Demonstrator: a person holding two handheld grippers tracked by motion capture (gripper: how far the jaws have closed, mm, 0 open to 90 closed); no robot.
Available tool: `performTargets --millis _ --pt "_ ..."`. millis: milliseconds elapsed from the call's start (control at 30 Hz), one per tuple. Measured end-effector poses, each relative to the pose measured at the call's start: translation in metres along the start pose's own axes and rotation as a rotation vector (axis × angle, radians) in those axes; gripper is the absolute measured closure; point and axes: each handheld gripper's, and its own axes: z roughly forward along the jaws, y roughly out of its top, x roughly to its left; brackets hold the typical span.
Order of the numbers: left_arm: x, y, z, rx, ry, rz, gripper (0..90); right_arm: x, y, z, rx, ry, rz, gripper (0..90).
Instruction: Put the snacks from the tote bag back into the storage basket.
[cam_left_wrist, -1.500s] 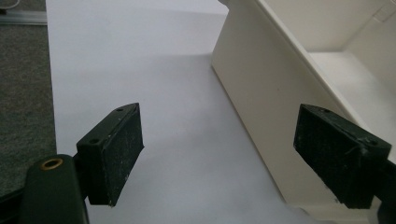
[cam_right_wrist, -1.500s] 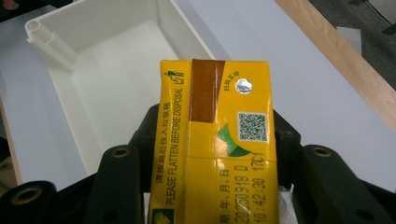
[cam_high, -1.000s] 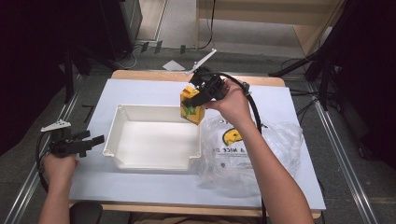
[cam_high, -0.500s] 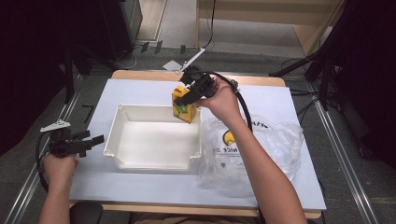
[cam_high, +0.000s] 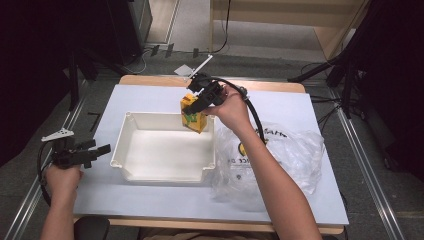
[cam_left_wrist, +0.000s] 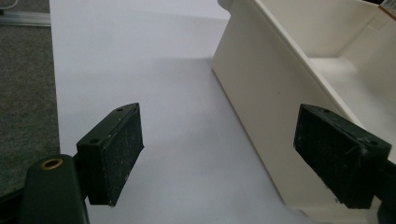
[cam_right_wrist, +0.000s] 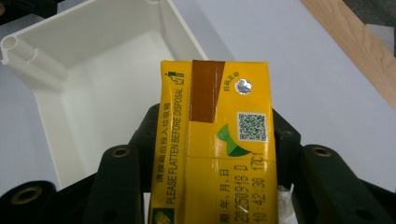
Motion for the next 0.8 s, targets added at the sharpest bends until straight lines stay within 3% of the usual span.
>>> performTargets --millis 800 --pt "0.001 0.000 0.000 -0.006 -0.003 -0.004 16.8 -0.007 -0.012 0.036 0.048 0.021 0.039 53.2"
